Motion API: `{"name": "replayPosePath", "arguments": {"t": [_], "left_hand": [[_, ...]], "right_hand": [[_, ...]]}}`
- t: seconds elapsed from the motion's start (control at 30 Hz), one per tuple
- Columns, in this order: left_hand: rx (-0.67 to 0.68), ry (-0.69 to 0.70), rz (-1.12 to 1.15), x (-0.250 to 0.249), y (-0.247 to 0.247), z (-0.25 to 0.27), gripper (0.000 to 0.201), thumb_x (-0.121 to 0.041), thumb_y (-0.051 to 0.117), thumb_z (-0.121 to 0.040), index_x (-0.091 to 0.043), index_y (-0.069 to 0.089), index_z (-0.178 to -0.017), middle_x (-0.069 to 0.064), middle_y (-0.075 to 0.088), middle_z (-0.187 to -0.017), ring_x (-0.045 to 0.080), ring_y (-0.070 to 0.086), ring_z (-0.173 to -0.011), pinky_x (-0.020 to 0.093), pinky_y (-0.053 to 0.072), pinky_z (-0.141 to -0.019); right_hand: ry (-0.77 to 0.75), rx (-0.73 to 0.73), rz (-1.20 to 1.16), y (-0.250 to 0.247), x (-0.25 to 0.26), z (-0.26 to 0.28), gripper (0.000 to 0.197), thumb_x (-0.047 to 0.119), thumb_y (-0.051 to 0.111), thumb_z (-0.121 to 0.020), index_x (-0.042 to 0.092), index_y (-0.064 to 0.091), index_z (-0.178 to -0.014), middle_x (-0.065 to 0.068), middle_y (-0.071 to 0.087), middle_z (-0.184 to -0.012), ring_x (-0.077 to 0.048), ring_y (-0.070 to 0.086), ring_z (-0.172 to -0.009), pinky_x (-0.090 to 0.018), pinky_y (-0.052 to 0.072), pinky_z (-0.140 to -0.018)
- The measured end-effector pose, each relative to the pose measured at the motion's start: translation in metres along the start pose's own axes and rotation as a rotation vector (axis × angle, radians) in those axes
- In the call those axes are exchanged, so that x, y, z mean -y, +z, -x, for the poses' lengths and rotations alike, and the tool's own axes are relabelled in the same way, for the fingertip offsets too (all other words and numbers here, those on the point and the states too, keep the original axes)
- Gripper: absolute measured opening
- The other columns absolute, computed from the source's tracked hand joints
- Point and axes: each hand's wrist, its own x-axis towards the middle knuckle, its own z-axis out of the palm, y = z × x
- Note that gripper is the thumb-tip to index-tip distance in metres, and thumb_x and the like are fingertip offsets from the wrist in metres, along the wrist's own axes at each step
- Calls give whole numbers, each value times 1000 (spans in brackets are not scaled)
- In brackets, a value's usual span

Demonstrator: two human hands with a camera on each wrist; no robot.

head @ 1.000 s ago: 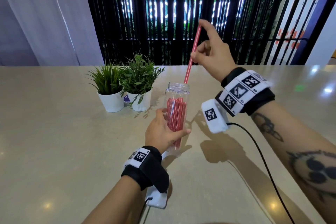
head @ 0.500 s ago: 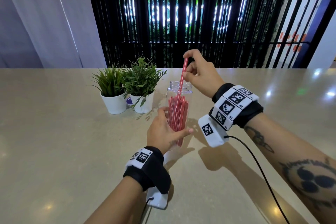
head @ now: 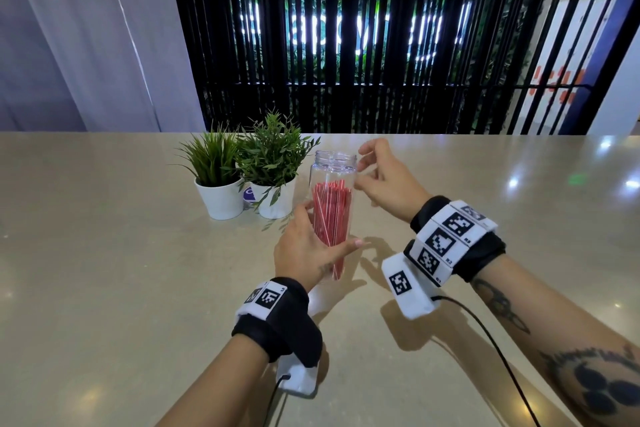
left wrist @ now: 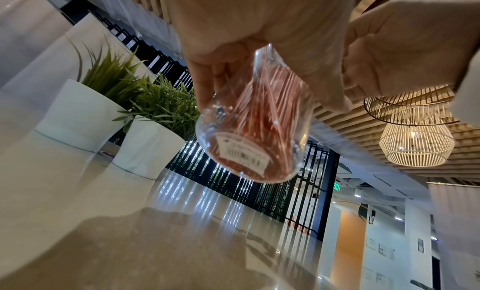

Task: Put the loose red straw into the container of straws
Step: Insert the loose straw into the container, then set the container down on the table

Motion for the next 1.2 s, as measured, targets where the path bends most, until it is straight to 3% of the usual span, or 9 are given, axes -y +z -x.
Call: {"name": "replayPosePath", "arguments": {"t": [0.1, 0.23, 0.37, 0.57, 0.67, 0.77, 0.87, 1.07, 1.2], "left_hand": [[9, -9, -14, 0, -4, 1, 104, -79, 62, -44, -21, 31, -125, 0, 62, -118, 16, 59, -104, 39, 51, -87], [-37, -40, 0, 0, -7, 2, 94, -67, 66, -54, -20, 27, -125, 3, 64, -111, 21, 62, -95, 41, 52, -79], [11, -67, 11, 2, -13, 2, 90, -38, 64, -65, -21, 10, -136, 11, 63, -110, 30, 63, -90, 44, 52, -79], [236, 28, 142, 1, -22, 15, 101, -53, 49, -66, -29, -14, -141, -13, 47, -120, 12, 53, -104, 30, 43, -89], [345, -30, 304, 3, -26, 15, 99, -61, 45, -71, -33, -20, -140, -10, 39, -138, 7, 48, -114, 39, 42, -101], [344, 7, 347, 5, -28, 16, 84, -58, 46, -79, -42, -11, -139, -3, 38, -145, 4, 46, -120, 40, 40, -105], [289, 95, 325, 4, -30, 13, 69, -47, 53, -81, -53, 8, -134, -11, 52, -128, -7, 49, -109, 32, 43, -99], [254, 159, 275, 11, -22, -12, 71, -36, 58, -82, -42, 16, -139, -1, 47, -130, 11, 48, -119, 44, 44, -101], [205, 77, 154, 14, -8, -34, 72, -26, 59, -82, -38, 17, -139, 8, 40, -115, 25, 46, -114, 43, 41, -102]], "right_hand": [[27, 135, -21, 13, 4, 9, 69, 14, 55, -87, 19, 15, -142, -5, 44, -114, -8, 51, -69, -18, 40, -56], [110, 203, -77, 27, 11, 20, 96, 35, 62, -83, 18, -9, -146, -11, 52, -127, -25, 60, -101, -31, 49, -83], [129, 192, -2, 49, 4, 30, 72, 43, 53, -87, 12, 14, -138, -14, 59, -126, -28, 63, -103, -37, 51, -89], [180, 250, -149, 53, -1, 35, 80, 35, 61, -84, 15, 9, -141, -5, 59, -112, -22, 62, -95, -27, 50, -70], [208, 205, -159, 51, -4, 36, 65, 33, 62, -79, 19, 24, -130, -8, 60, -108, -25, 62, -91, -30, 51, -69], [202, 155, -187, 49, -5, 40, 70, 38, 60, -69, 20, 26, -128, -3, 61, -106, -23, 63, -94, -42, 53, -85], [166, 87, -204, 47, -6, 40, 61, 22, 69, -74, 21, 27, -119, 9, 56, -95, -14, 61, -88, -36, 51, -88], [105, 40, -17, 43, -16, 24, 69, 32, 72, -72, 22, 33, -128, 3, 57, -107, -19, 57, -99, -35, 46, -93], [151, 25, 49, 45, -30, 5, 74, 31, 70, -77, 14, 29, -136, -8, 61, -106, -19, 55, -88, -37, 49, -88]]}}
